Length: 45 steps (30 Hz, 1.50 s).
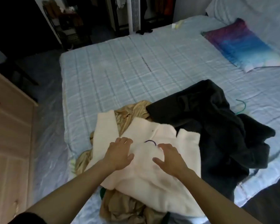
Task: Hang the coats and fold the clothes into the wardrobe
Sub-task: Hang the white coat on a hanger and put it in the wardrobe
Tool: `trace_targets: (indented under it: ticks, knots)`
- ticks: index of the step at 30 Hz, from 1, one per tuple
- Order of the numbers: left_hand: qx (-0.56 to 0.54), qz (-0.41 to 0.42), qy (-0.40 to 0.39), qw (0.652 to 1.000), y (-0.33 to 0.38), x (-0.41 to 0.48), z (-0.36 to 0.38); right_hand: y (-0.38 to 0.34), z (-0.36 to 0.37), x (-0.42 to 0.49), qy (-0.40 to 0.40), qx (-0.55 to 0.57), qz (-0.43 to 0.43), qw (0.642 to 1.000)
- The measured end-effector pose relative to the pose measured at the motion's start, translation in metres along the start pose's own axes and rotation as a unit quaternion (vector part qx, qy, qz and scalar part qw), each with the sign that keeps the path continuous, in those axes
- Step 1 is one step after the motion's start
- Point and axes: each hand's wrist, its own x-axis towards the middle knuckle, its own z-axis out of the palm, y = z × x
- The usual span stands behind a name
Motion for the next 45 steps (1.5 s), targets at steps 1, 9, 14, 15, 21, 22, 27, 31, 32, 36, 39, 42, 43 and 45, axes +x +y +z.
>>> trace_targets:
  ticks: [1, 9, 14, 15, 21, 22, 27, 31, 32, 36, 39, 42, 43, 45]
  knots:
    - [-0.001, -0.004, -0.014, 1.000, -0.001, 0.004, 0.003, 0.001, 0.003, 0.002, -0.009, 0.007, 0.014, 1.000]
    - [-0.021, 0.015, -0.084, 0.996, -0.007, 0.021, 0.050, 0.009, 0.037, -0.003, -0.023, 0.026, 0.074, 0.997]
    - [0.003, 0.052, -0.120, 0.991, -0.009, 0.023, 0.071, 0.014, 0.054, -0.014, -0.048, -0.006, 0.108, 0.993]
    - [0.011, 0.061, -0.123, 0.990, -0.009, 0.022, 0.075, 0.015, 0.057, -0.016, -0.049, -0.010, 0.112, 0.992]
    - [0.070, 0.119, -0.118, 0.983, -0.011, 0.013, 0.093, 0.020, 0.072, -0.022, -0.034, -0.007, 0.130, 0.991]
    - [0.082, 0.127, -0.118, 0.981, -0.010, 0.011, 0.094, 0.019, 0.073, -0.021, -0.033, -0.006, 0.129, 0.991]
    - [0.088, 0.157, -0.072, 0.981, -0.012, 0.003, 0.084, 0.018, 0.073, -0.020, -0.015, -0.002, 0.111, 0.994]
    - [0.086, 0.210, -0.002, 0.974, -0.011, 0.000, 0.062, 0.018, 0.061, -0.018, 0.020, 0.023, 0.092, 0.995]
    - [0.085, 0.214, 0.019, 0.973, -0.011, 0.001, 0.058, 0.017, 0.057, -0.018, 0.033, 0.029, 0.086, 0.995]
    - [0.076, 0.215, 0.076, 0.971, -0.008, 0.005, 0.043, 0.012, 0.046, -0.022, 0.111, 0.062, 0.065, 0.990]
    - [0.057, 0.218, 0.122, 0.967, -0.007, 0.007, 0.032, 0.007, 0.036, -0.024, 0.169, 0.057, 0.043, 0.983]
    - [0.057, 0.217, 0.160, 0.961, -0.003, 0.010, 0.018, -0.001, 0.025, -0.025, 0.213, 0.037, 0.006, 0.976]
    - [0.057, 0.218, 0.171, 0.959, -0.003, 0.011, 0.013, -0.003, 0.021, -0.026, 0.227, 0.036, -0.005, 0.973]
    - [0.060, 0.223, 0.189, 0.954, -0.002, 0.013, 0.003, -0.007, 0.014, -0.028, 0.252, 0.044, -0.018, 0.966]
